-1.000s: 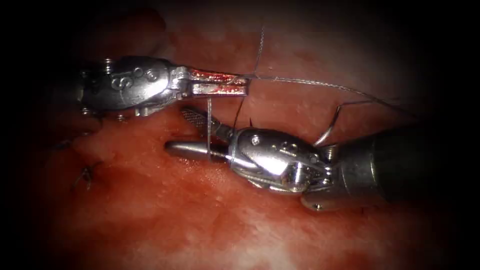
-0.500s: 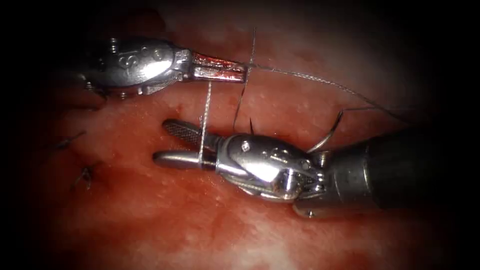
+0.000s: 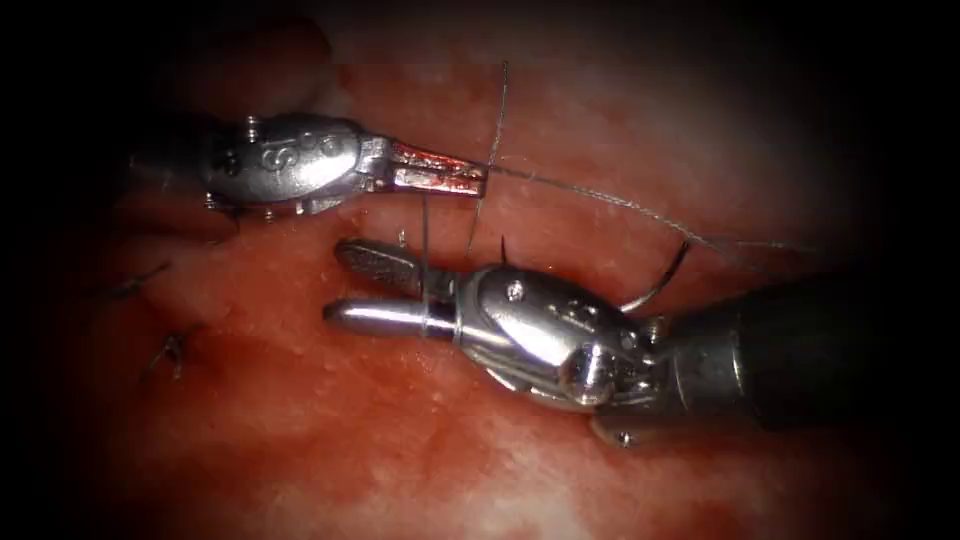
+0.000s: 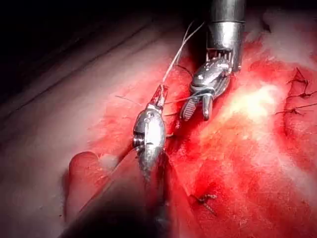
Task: Wound Closure
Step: Using the left gripper, wrap two times around the right gripper counter-clockwise.
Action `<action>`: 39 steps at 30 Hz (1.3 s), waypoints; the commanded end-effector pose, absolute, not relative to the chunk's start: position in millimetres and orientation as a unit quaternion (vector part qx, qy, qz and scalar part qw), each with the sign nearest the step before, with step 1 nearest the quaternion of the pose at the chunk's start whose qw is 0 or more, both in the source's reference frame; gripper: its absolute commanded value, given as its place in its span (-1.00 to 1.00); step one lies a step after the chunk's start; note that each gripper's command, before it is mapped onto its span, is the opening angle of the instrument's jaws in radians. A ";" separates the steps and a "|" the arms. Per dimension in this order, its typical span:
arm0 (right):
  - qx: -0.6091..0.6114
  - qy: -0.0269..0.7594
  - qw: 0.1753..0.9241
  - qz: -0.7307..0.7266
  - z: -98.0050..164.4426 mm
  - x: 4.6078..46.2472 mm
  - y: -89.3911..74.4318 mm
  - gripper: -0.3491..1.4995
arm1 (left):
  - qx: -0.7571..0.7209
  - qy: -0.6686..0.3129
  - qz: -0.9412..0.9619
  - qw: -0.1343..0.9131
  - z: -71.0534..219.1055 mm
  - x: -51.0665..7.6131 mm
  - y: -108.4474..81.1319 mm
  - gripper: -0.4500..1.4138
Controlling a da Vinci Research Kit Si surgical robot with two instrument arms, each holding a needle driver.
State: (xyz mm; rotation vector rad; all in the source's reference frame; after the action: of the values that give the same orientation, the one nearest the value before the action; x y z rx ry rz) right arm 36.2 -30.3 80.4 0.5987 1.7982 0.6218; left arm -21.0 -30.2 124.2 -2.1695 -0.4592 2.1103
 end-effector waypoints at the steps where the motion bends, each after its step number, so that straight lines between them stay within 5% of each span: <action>1: 0.258 0.763 0.527 0.270 80.8 36.4 -30.7 -0.31 | -0.713 -0.146 0.685 0.041 125.2 -21.6 -30.2 -1.00; 13: 0.248 0.781 0.478 0.315 82.5 34.2 -29.6 -0.35 | -0.750 -0.126 0.648 0.052 126.9 -20.2 -31.4 -1.00; 39: 0.173 0.746 0.523 0.373 86.7 30.0 -28.0 -0.38 | -0.771 -0.116 0.623 0.062 124.3 -19.5 -38.4 -1.00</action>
State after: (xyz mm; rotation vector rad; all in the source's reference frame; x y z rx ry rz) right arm 29.5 -27.5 86.3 0.4106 1.7841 0.8934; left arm -18.9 -38.3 123.6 -2.3295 -0.3482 1.8840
